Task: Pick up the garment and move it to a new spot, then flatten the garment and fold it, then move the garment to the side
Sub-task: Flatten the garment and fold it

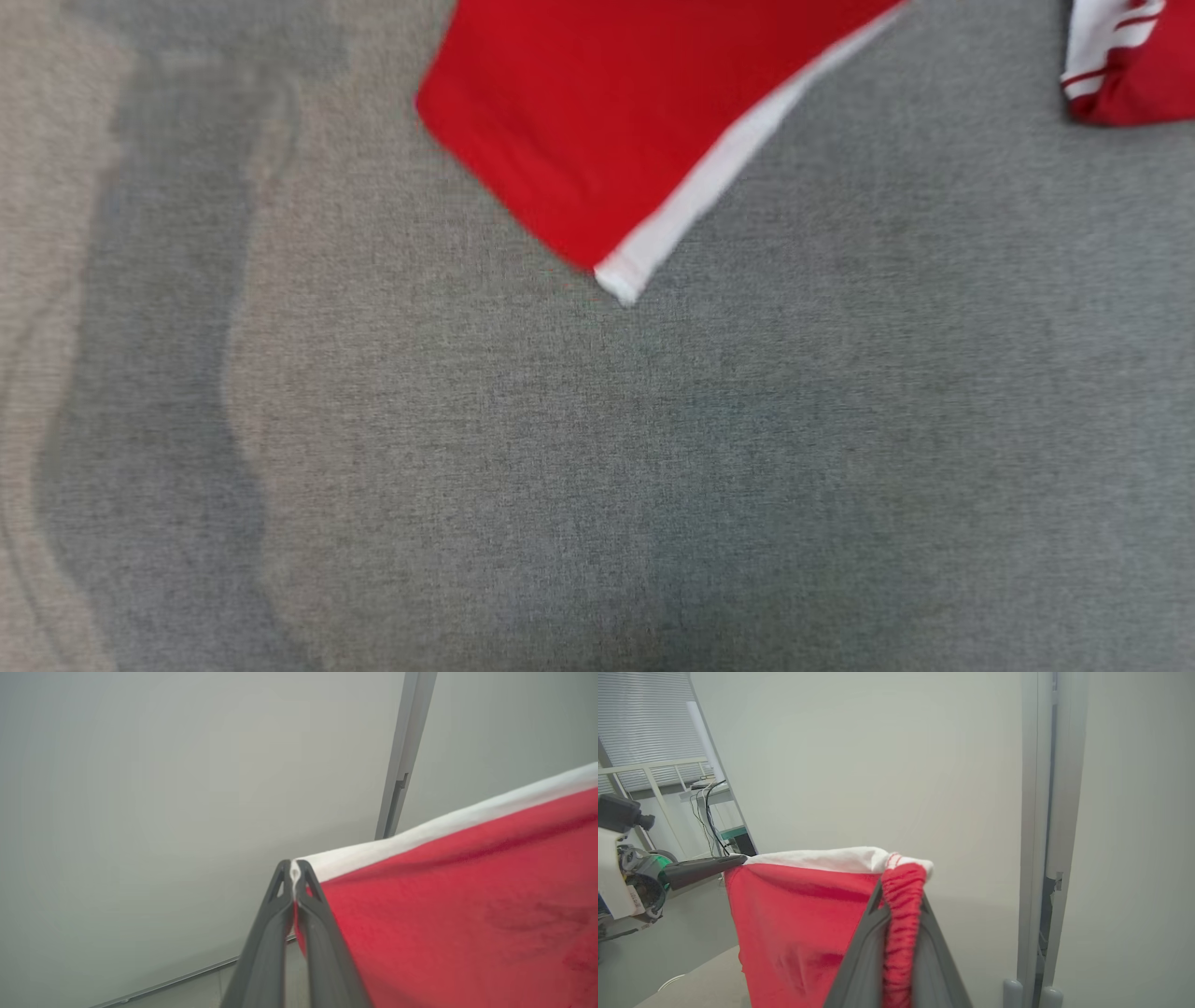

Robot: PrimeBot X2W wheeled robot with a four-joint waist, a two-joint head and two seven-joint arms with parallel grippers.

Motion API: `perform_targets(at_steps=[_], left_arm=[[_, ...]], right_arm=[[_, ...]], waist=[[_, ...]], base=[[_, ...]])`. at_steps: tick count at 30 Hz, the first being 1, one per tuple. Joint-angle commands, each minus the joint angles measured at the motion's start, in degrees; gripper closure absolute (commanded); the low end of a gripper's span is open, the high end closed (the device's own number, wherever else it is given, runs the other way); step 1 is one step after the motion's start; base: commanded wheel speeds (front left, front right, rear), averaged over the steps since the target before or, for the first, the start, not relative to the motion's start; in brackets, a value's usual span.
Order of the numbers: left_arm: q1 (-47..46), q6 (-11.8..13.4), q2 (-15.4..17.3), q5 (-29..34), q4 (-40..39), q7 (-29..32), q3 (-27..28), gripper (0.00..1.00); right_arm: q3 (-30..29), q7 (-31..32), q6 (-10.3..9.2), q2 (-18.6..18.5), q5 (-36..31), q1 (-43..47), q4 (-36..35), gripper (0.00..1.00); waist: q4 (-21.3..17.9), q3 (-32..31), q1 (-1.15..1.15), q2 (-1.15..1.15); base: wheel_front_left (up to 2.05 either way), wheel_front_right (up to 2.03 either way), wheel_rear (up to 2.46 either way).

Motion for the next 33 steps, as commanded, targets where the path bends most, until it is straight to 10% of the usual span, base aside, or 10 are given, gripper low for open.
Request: perform_targets(at_steps=[1,15,22,33], left_arm=[[-3.61,-0.01,0.48,0.46,1.51,-1.18,-0.60,1.00],[-25.93,0.04,-3.61,-1.74,16.39,-16.50,-3.59,1.00],[-23.37,0.05,-4.55,-7.17,19.06,-15.86,-9.51,1.00],[-11.74,-0.01,-0.57,-19.54,14.13,-8.20,-20.28,1.00]], right_arm=[[0.35,-1.15,0.02,0.21,0.34,-2.85,1.13,1.00],[-6.53,-10.80,0.00,2.55,-2.54,-22.49,13.31,1.00],[-13.85,-10.88,-0.06,7.10,-7.66,-17.18,17.94,1.00],[-5.70,-10.81,0.01,7.27,-1.61,-4.52,16.41,1.00]], waist=[[0.11,4.83,0.00,0.00],[2.91,9.24,0.00,0.00],[3.89,9.70,0.00,0.00],[3.35,5.19,0.00,0.00]], base=[[0.00,0.00,0.00],[0.00,0.00,0.00],[0.00,0.00,0.00],[0.00,0.00,0.00]])
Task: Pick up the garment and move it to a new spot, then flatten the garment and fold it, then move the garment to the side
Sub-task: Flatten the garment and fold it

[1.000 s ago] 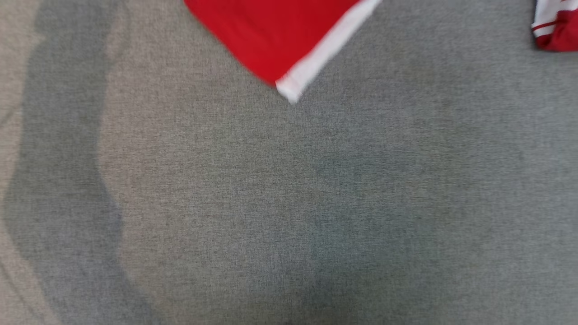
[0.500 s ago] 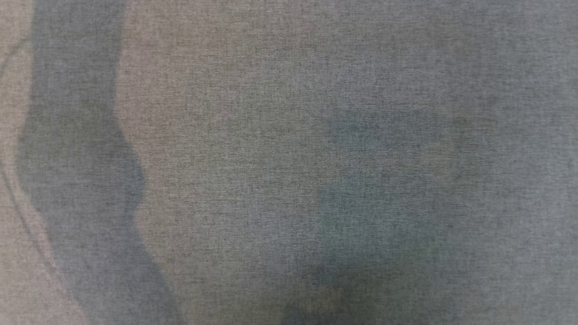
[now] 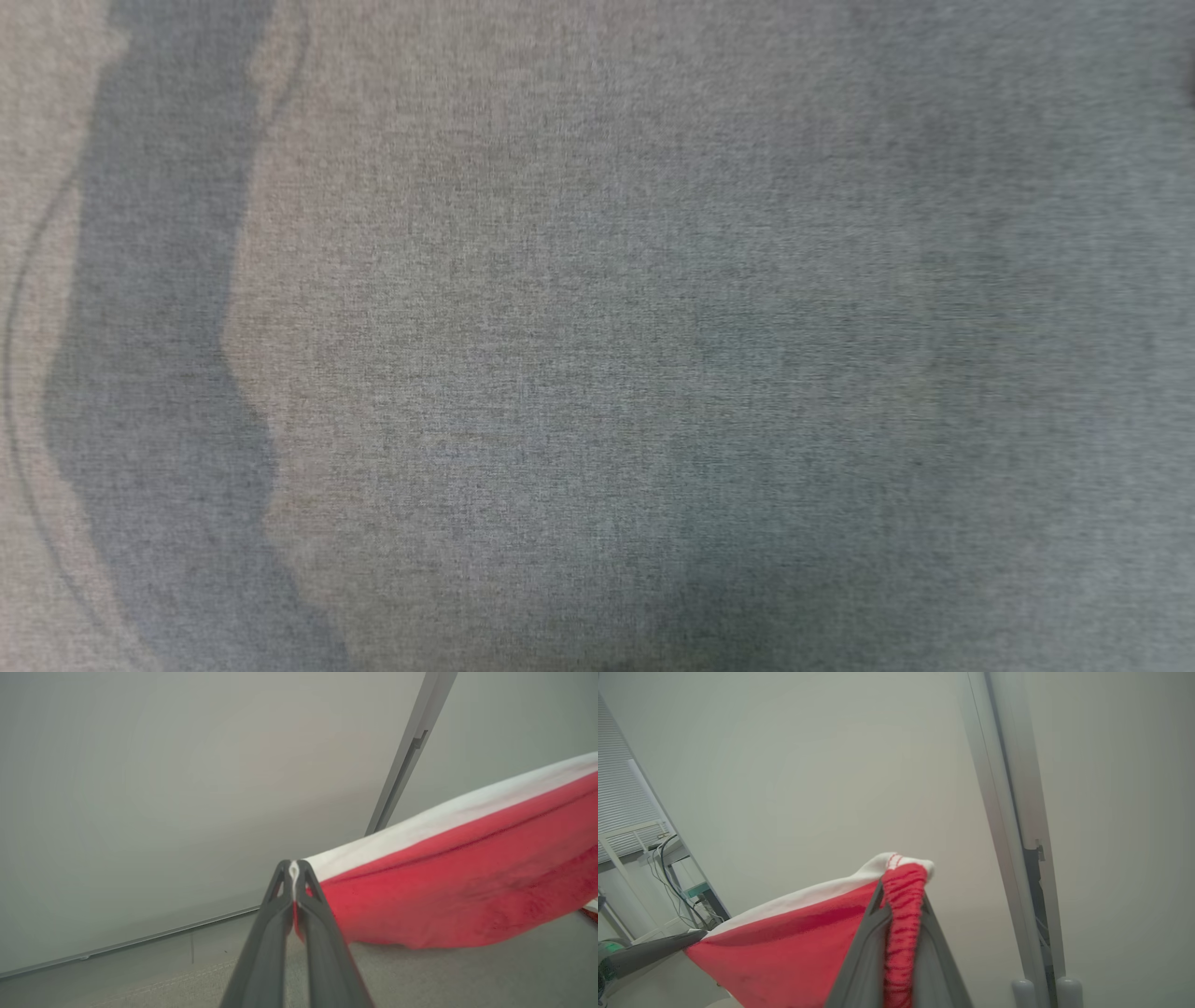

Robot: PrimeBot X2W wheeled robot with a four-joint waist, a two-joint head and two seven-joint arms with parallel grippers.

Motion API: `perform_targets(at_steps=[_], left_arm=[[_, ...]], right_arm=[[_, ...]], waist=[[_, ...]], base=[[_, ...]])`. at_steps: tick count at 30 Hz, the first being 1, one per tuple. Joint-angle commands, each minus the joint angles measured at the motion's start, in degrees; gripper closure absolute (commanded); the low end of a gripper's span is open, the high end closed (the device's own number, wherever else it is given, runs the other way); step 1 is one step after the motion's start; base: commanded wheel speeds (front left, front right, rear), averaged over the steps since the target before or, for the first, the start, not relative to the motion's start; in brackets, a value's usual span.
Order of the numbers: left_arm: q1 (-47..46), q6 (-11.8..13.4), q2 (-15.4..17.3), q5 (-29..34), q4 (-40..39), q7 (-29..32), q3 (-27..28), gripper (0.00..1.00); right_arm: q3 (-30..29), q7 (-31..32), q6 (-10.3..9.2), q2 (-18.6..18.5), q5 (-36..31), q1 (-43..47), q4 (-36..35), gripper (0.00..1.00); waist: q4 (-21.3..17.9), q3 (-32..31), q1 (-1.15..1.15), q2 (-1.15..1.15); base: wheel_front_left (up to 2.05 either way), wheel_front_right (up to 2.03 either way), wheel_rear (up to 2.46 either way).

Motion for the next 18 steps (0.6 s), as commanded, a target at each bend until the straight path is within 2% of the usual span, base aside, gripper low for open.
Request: perform_targets(at_steps=[1,9,18], left_arm=[[1.49,0.04,0.74,-0.69,-0.39,0.71,-0.65,1.00],[13.24,0.03,7.90,-8.62,-9.02,8.52,-7.60,1.00],[32.01,0.03,17.57,-15.91,-22.07,8.38,-11.60,1.00]], right_arm=[[0.52,-0.42,0.00,-0.51,0.56,1.62,-0.48,1.00],[7.18,-0.39,0.01,-3.22,4.61,15.29,-8.23,1.00],[12.59,-0.39,0.01,-7.12,5.56,34.35,-19.24,1.00]], waist=[[-0.62,-1.60,0.00,0.00],[-2.65,-10.09,0.00,0.00],[-4.70,-21.47,0.00,0.00]], base=[[0.00,0.00,0.00],[0.00,0.00,0.00],[0.00,0.00,0.00]])
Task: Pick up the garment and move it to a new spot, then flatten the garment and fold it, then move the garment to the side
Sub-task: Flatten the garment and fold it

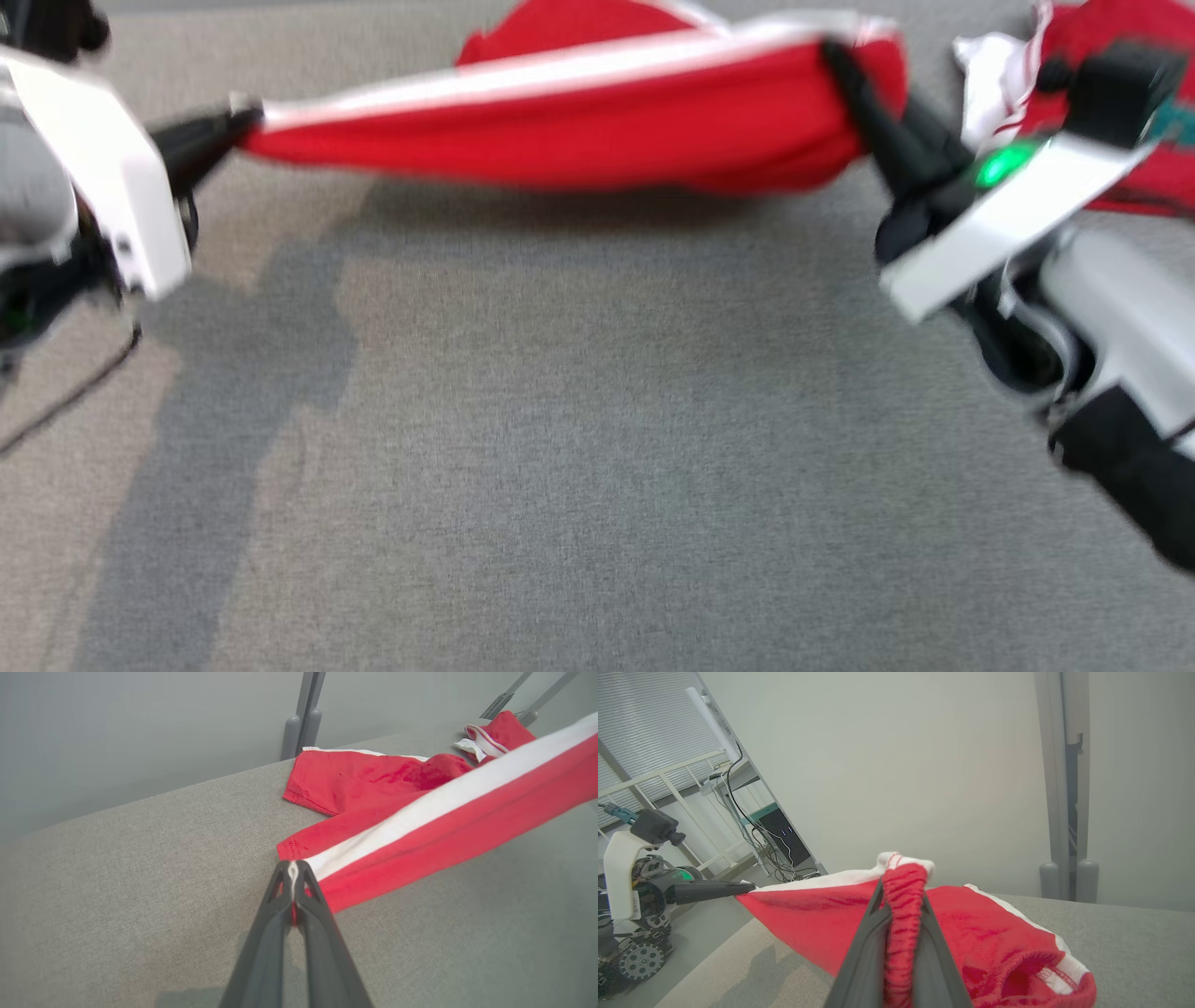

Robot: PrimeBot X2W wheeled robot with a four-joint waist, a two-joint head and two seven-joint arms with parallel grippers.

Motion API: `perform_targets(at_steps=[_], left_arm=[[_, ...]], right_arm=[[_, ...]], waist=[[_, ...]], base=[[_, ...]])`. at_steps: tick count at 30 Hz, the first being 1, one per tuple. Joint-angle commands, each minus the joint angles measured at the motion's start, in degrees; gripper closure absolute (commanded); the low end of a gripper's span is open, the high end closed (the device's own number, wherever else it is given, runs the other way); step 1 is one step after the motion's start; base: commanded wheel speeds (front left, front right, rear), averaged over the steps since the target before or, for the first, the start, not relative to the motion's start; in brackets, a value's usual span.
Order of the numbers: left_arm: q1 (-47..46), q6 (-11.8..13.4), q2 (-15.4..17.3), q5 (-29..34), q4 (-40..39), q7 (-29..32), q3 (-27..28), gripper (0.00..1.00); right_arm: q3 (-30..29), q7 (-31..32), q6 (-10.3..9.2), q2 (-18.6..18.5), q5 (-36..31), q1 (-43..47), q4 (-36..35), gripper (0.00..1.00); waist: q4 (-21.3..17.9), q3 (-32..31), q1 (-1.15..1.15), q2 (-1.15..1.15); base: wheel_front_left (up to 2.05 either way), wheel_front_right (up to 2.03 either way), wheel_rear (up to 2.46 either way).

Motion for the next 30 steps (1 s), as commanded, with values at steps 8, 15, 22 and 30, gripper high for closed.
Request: perform_targets(at_steps=[8,15,22,30], left_arm=[[16.95,2.78,8.11,-5.97,-13.75,-4.22,-0.72,1.00],[28.02,8.36,15.23,-9.95,-28.03,-8.68,-0.60,1.00],[33.26,10.97,19.96,-11.70,-35.98,-10.76,-0.87,1.00],[31.73,12.73,21.10,-11.94,-38.68,-10.25,0.39,1.00]], right_arm=[[3.78,-0.35,0.03,-5.42,2.32,17.23,-11.67,1.00],[2.28,-0.35,0.03,-9.34,1.42,28.60,-18.97,1.00],[-2.85,-0.35,0.03,-9.31,-0.27,36.19,-22.87,1.00],[-5.84,-0.35,0.03,-7.93,-3.05,38.57,-24.67,1.00]], waist=[[-1.28,-10.10,0.00,0.00],[-1.14,-11.36,0.00,0.00],[-1.04,-11.29,0.00,0.00],[-2.78,-10.50,0.00,0.00]], base=[[0.00,0.00,0.00],[0.00,0.00,0.00],[0.00,0.00,0.00],[0.00,0.00,0.00]])
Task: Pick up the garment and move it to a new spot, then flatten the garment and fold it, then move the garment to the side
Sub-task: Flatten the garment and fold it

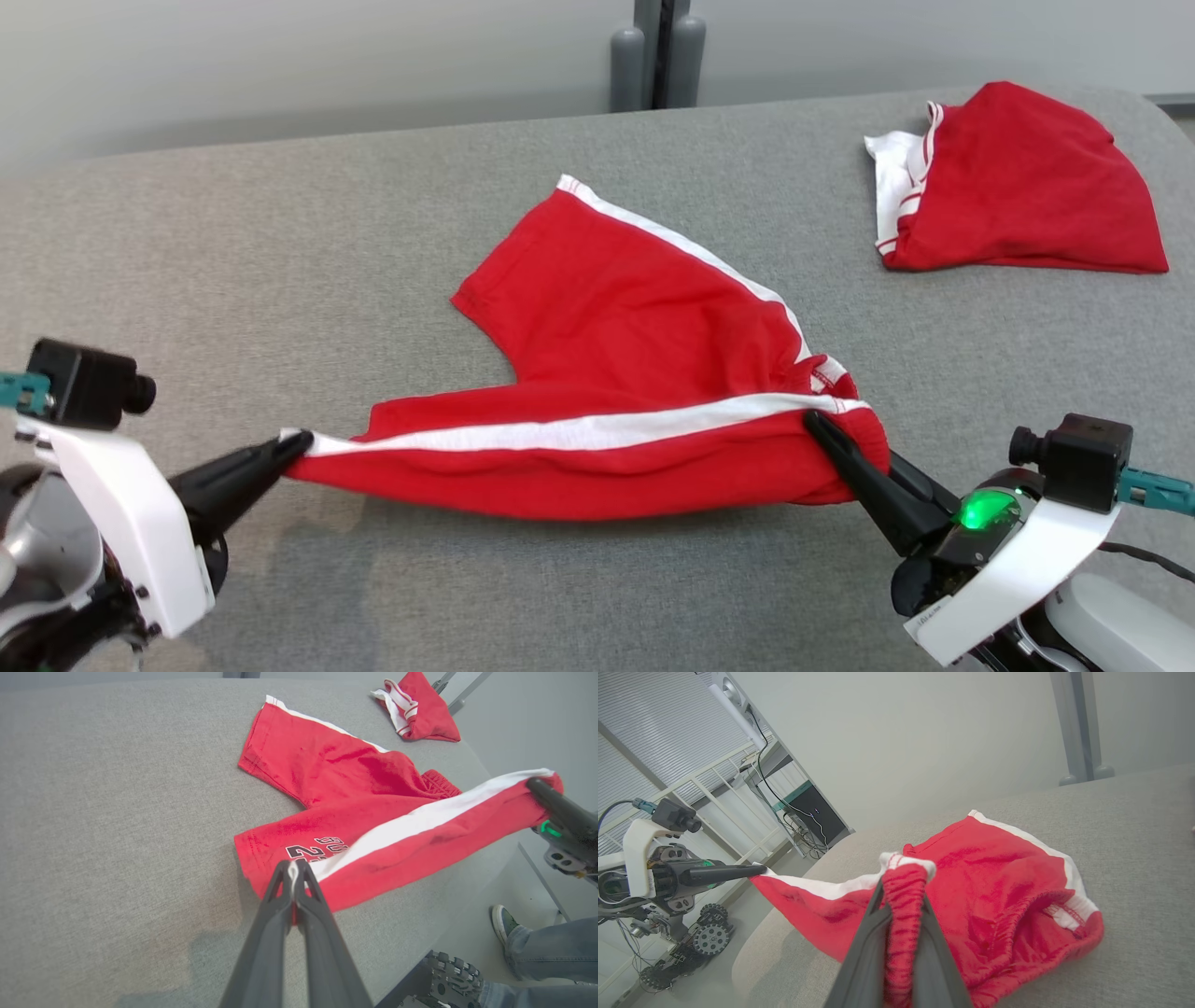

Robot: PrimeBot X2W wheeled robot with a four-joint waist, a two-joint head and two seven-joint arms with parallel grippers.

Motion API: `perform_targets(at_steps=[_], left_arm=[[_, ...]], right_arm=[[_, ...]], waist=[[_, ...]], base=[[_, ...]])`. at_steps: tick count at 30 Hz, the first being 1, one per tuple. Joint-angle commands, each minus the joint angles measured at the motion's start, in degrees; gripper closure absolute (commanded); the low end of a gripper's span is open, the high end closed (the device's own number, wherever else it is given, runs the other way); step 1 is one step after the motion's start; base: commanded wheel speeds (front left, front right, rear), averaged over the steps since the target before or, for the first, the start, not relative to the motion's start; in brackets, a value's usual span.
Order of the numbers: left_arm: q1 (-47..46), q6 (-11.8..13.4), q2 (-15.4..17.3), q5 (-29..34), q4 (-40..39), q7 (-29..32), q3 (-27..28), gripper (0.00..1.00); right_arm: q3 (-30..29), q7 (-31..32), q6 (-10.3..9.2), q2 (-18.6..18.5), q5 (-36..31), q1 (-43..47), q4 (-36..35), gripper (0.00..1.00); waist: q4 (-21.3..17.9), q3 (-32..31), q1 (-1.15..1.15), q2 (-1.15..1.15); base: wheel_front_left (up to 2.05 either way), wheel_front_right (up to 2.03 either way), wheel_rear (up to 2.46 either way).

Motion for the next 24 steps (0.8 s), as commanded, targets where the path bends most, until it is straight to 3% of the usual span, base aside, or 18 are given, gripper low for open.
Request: perform_targets(at_steps=[1,6,24], left_arm=[[-1.54,0.32,0.23,0.11,-0.06,0.28,0.71,1.00],[-5.29,0.35,-0.98,1.23,2.06,2.45,1.81,1.00],[-23.95,-5.12,-9.51,9.34,20.04,12.24,1.78,1.00]], right_arm=[[-0.52,-0.34,0.04,0.37,-0.43,0.31,-0.05,1.00],[-2.35,-0.34,0.04,2.80,-1.41,-0.08,0.67,1.00],[-10.79,-0.34,0.04,13.45,-6.27,-0.77,1.38,1.00]], waist=[[-0.77,0.83,0.00,0.00],[-2.87,3.72,0.00,0.00],[-10.11,15.12,0.00,0.00]], base=[[0.00,0.00,0.00],[0.00,0.00,0.00],[0.00,0.00,0.00]])
